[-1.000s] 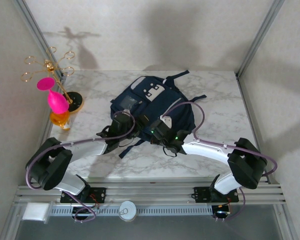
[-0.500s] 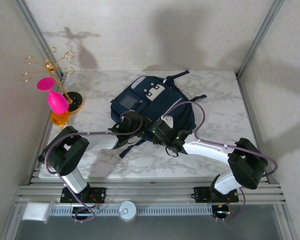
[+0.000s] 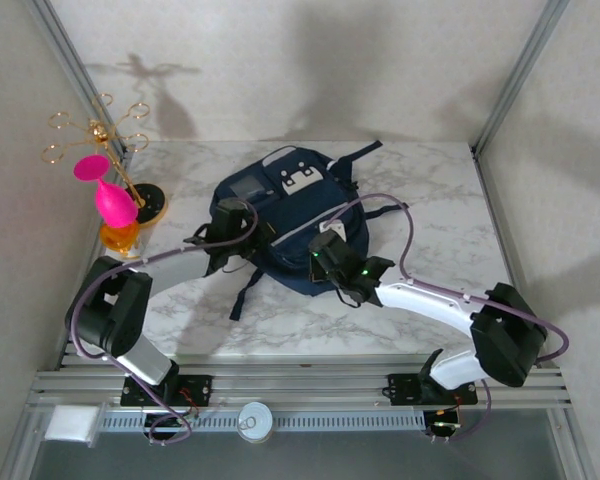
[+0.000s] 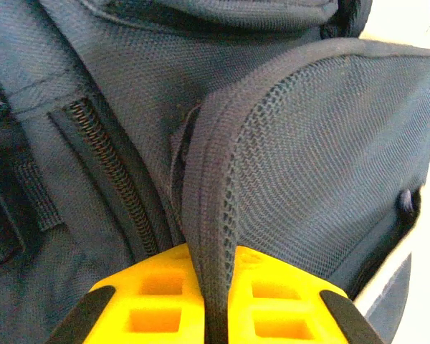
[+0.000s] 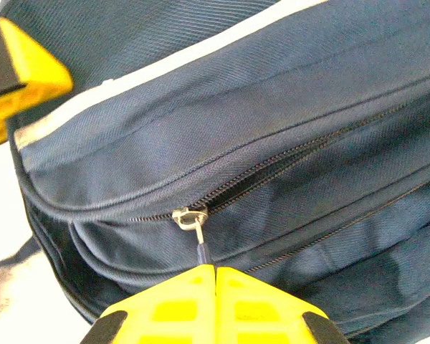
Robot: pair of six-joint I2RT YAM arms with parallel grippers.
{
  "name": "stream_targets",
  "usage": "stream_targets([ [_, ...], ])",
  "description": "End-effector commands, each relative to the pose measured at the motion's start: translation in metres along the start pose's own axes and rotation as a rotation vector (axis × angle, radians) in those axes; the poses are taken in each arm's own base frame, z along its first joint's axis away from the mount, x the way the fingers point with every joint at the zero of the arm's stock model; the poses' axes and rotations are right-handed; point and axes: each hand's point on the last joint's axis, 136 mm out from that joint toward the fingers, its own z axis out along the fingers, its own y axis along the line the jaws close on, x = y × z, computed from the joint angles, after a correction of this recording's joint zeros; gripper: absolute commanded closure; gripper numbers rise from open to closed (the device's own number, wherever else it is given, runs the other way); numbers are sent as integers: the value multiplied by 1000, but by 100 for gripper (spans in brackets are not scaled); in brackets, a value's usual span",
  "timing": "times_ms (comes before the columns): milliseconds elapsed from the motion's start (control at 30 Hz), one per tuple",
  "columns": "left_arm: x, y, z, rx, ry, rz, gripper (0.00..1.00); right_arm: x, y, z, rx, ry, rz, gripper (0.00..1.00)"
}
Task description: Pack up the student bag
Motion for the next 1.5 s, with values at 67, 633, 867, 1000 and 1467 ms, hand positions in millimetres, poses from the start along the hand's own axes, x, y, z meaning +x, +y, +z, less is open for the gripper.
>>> stream_targets([
  [67,-44,28,-34,-114,-166,52,63,4,22,15,-33,11,-94,100],
  [633,9,4,-38,11,-228,-231,49,1,42,21,-105,84,59,72],
  [867,-2,-10,-23,26,-234,-233,57,6,49,46,-57,155,118,64],
  [1000,-5,-5,-17,5,-238,-242,69,5,48,59,-26,181,169,60],
  [1467,-10,-13,-19,43,-231,-245,100,-17,37,81,46,108,269,66],
])
